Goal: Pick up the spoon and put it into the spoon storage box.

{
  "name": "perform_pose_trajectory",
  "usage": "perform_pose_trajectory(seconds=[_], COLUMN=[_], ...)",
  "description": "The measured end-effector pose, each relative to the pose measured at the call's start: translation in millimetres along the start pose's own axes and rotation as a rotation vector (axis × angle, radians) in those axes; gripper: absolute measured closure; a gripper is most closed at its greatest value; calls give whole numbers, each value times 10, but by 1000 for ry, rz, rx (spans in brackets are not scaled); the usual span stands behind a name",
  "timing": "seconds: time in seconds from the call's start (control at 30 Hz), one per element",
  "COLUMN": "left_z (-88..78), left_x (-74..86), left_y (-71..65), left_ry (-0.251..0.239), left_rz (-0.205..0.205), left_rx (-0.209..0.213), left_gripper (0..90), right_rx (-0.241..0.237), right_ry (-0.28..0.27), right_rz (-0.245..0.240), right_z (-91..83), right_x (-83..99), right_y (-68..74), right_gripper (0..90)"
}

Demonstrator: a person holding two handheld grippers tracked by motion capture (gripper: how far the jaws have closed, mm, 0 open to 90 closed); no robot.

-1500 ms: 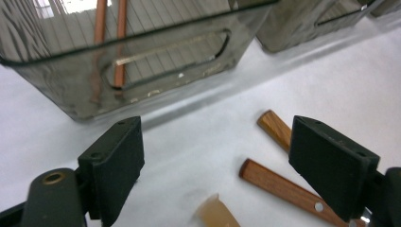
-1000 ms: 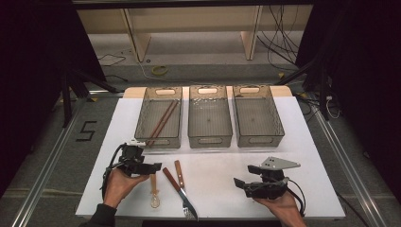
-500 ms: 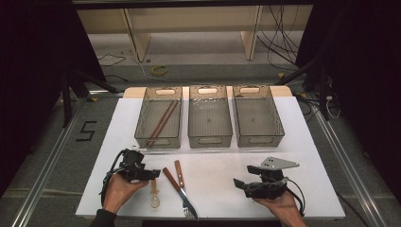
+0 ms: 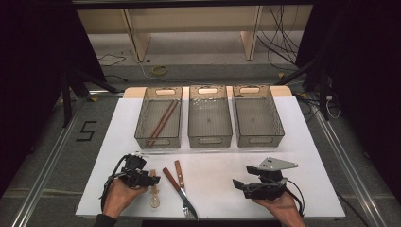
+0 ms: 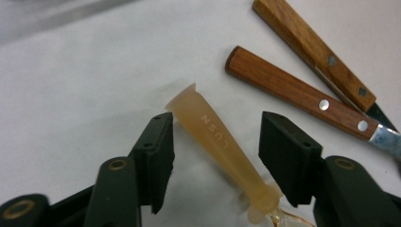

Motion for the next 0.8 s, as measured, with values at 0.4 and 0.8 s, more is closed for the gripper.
perform_pose_trajectory(seconds=[0.4,0.8], left_z=[42,54], left_x=[34,18], left_y=[-64,-86], left_ry=[33,46], left_rz=[52,62], left_rx=[-31,-31], left_gripper=[535,600], right_rx=[-1,2], right_ry=[6,7], right_rz=[-13,-19], right_z=[1,11], right_x=[0,2], right_y=[26,37], right_gripper=[272,274])
Point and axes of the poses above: each handheld gripper's, and its own axes: z roughly forward along the jaws, x roughly out of its underside, y roughly to its left, the point moved 5 cm from there along z, roughly forward along the jaws, and after that the axes turned 6 degrees about x, right-handed, at the moved point
